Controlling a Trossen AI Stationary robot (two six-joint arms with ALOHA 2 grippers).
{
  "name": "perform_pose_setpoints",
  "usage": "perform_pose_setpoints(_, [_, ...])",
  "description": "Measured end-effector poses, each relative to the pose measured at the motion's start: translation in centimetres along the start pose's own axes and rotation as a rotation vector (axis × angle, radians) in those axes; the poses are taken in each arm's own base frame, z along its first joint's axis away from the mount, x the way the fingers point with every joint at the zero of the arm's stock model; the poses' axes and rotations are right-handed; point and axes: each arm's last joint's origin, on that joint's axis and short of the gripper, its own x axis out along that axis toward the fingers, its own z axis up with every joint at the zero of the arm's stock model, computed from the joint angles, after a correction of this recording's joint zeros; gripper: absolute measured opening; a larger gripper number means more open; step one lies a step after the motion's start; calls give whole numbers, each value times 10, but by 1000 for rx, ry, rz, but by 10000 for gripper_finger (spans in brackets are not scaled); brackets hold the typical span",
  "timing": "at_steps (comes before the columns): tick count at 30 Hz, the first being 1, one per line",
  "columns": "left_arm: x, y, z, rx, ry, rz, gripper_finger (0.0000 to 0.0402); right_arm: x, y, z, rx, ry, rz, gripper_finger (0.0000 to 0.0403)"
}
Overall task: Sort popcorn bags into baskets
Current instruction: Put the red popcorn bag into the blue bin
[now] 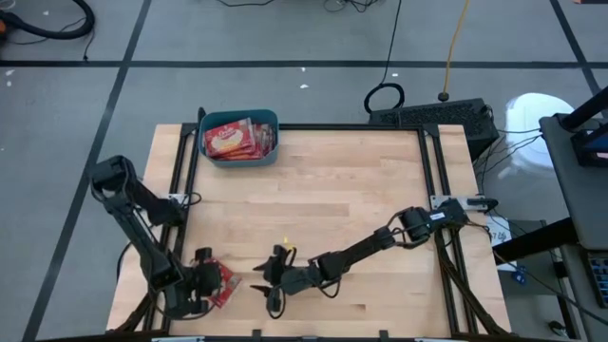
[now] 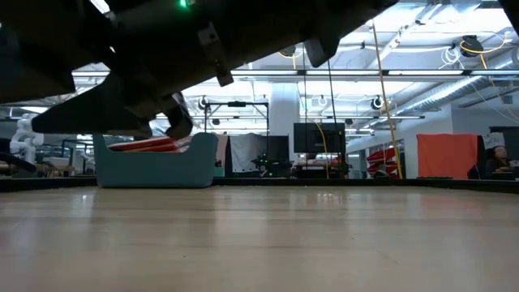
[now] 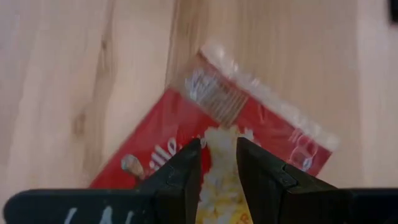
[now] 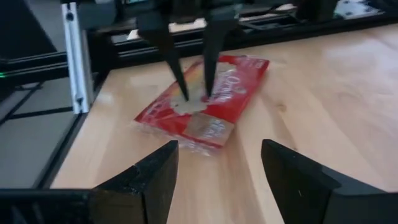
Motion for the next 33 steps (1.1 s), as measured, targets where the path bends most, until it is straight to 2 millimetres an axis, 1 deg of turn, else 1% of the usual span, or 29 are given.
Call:
perform_pose_setpoints(4, [10,-3,-8,8,21,36,108,-1,0,-1,-7,-6,-43,222])
perform_pose_setpoints(8, [19,-3,-5,8,-4,65,108,-1,0,-1,-8,-15,-48,222])
perform_pose_setpoints(15, [31,0,9,18,-101,108,108,1,-6,-3,-22,16,-74,222])
perform_pose_setpoints(18, [34,3,17,-6,-123,118,108,1,-8,-5,-14,46,-88,222])
perform_pose_setpoints(24, [40,11,32,-73,-161,139,108,9,-17,-20,55,79,-119,222])
perform_pose_setpoints(27, [42,11,38,-68,-183,127,108,14,-24,-28,84,90,-147,222])
perform_pose_setpoints(29, [42,10,42,-59,-201,110,108,14,-27,-29,78,86,-180,222])
perform_pose_setpoints(33, [43,7,46,-15,-230,85,108,14,-27,-25,28,45,-203,222])
